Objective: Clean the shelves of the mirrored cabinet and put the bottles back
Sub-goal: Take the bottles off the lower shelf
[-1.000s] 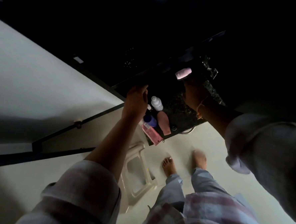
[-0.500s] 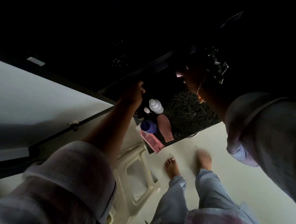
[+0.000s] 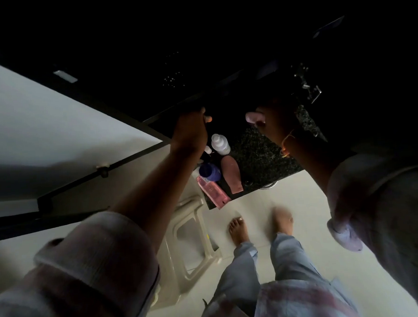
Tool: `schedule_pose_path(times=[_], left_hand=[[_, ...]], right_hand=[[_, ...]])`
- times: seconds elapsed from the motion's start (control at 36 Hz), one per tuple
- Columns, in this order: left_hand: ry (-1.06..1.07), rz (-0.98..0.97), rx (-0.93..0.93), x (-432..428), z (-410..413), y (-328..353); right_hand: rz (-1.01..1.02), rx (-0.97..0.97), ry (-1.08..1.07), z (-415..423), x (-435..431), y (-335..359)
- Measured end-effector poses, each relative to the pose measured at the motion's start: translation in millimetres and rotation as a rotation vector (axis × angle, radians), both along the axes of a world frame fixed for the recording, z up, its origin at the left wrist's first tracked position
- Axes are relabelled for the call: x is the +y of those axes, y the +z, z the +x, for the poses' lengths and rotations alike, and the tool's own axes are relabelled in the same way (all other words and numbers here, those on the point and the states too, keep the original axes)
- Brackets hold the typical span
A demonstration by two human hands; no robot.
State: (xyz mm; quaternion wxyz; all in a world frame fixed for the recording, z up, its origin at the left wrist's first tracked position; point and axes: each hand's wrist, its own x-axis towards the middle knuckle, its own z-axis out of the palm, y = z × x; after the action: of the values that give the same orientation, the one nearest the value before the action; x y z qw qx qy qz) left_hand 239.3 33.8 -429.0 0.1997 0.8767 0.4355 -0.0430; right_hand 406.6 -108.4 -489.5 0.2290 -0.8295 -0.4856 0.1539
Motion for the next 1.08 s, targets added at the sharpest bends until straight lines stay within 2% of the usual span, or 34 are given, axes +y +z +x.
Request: schedule_pose_path(times=[0.08, 0.22, 0.33, 0.47, 0.56, 0.72, 0.83, 1.08], left_hand=[[-0.056, 0.111, -0.066, -11, -7, 12], [-0.050, 0.087, -0.317, -32, -20, 33], [0.021, 0.039, -0.445, -58, -30, 51], [0.065, 0.112, -0.492, -93, -39, 70], [0.101, 0.091, -0.535, -123, -45, 71], [0.160, -0.006, -0.513, -160, -49, 35], [0.148, -0.035, -0.405, -161, -45, 5], [0.145, -0.067, -0.315, -161, -30, -31]], right_hand=[[-0.045, 0.087, -0.043, -16, -6, 5], [-0.012, 0.227, -0.143, -33, -17, 8], [0.010, 0.310, -0.242, -47, -30, 15], [-0.063, 0.331, -0.235, -53, -44, 11], [-0.107, 0.365, -0.227, -57, -47, 4], [-0.157, 0.449, -0.323, -63, -50, -16], [-0.198, 0.420, -0.296, -63, -51, -23], [-0.175, 0.383, -0.179, -62, -58, -25]])
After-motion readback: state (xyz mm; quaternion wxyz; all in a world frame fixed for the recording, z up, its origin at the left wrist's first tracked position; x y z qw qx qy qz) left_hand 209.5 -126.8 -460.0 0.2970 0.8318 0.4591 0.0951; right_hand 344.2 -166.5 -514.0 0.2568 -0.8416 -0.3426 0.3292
